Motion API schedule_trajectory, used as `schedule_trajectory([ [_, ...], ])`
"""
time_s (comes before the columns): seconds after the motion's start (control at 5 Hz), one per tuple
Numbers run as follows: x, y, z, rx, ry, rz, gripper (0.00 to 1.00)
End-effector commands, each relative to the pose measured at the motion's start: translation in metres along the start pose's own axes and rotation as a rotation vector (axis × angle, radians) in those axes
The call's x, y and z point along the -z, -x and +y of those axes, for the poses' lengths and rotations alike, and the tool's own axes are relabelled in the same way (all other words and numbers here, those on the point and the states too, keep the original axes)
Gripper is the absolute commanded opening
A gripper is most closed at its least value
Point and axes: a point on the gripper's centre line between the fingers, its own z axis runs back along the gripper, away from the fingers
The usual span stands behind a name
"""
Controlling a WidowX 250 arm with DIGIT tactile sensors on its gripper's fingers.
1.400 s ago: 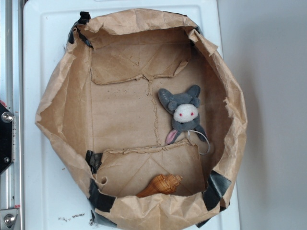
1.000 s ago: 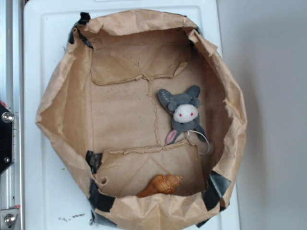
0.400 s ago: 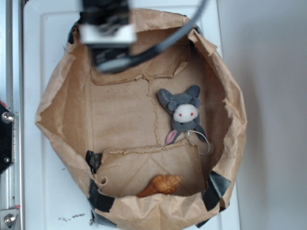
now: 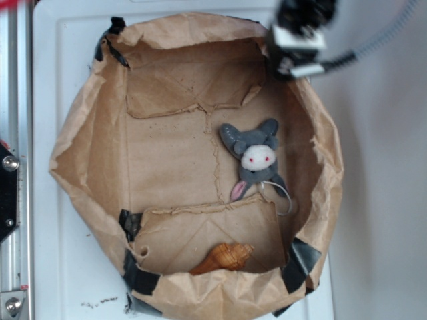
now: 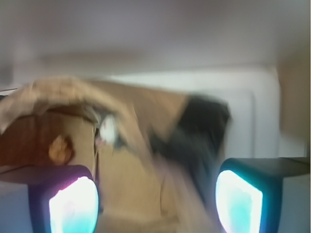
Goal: Grab the shell.
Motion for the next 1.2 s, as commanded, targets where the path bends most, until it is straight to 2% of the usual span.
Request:
schedule_trajectory([
  [0.0, -0.040, 0.026, -0.032, 0.188, -0.005, -0.099, 1.00],
  [0.2, -0.053, 0.045, -0.030, 0.265, 0.016, -0.132, 1.00],
  [0.4, -0.046, 0.052, -0.025, 0.212, -0.029, -0.133, 1.00],
  [0.6, -0.018, 0.054, -0.026, 0.144, -0.061, -0.136, 1.00],
  [0.8, 0.010, 0.063, -0.030, 0.189, -0.140, -0.146, 1.00],
  [1.0, 0.010, 0.063, -0.030, 0.189, -0.140, -0.146, 1.00],
])
